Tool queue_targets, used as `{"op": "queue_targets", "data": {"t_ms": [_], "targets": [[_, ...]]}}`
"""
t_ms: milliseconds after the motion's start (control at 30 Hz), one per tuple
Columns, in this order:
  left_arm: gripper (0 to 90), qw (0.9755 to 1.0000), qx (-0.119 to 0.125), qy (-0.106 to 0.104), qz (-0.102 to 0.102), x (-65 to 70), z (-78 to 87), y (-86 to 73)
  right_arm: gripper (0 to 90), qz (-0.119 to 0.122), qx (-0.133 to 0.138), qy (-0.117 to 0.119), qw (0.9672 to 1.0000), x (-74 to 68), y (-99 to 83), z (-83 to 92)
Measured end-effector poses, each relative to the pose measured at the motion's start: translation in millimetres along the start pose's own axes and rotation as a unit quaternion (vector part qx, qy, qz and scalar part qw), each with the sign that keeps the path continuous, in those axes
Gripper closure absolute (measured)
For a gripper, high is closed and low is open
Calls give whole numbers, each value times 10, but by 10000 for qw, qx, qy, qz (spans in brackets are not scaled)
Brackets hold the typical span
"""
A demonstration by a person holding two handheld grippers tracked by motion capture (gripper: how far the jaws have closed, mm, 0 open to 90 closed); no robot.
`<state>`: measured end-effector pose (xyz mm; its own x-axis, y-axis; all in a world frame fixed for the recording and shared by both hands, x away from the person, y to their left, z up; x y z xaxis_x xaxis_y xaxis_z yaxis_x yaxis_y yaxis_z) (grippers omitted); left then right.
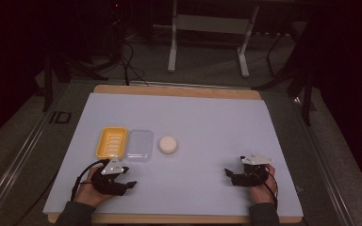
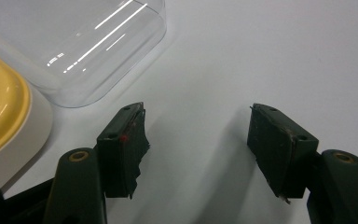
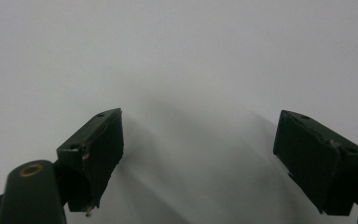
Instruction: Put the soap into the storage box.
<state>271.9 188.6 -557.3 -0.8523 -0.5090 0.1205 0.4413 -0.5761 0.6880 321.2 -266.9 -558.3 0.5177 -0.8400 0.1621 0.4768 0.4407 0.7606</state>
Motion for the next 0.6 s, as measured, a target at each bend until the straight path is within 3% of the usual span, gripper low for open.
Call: {"op": "queue_targets", "data": {"t_ms": [167,233,367,600], "targets": [[371,10000,5,22,-7,12,14,7,158,97,34,-24,9999,-23,-2,8],[371,9999,130,-7,-11,26,62,44,157,13,165,93,9998,0,-4,28],[370,10000,87,-5,-21,19,81,62,136,-24,236,197,9995,10,-7,43],[347,9992,-109,-193,-328,25,53,158,137,116,316,194,9992,-20,-10,57]]}}
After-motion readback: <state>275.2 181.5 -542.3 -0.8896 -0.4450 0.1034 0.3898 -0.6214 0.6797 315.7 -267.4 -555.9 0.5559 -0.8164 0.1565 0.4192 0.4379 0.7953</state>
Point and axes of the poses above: each handheld gripper's, and its own axes: z roughly backward along the jaws, y roughly out of its top, x roughly to its right, the point moved 3 cm from there along -z, roughly forward along the jaws, and after that the axes turned 9 degrees about -y, right-handed, at the moved point
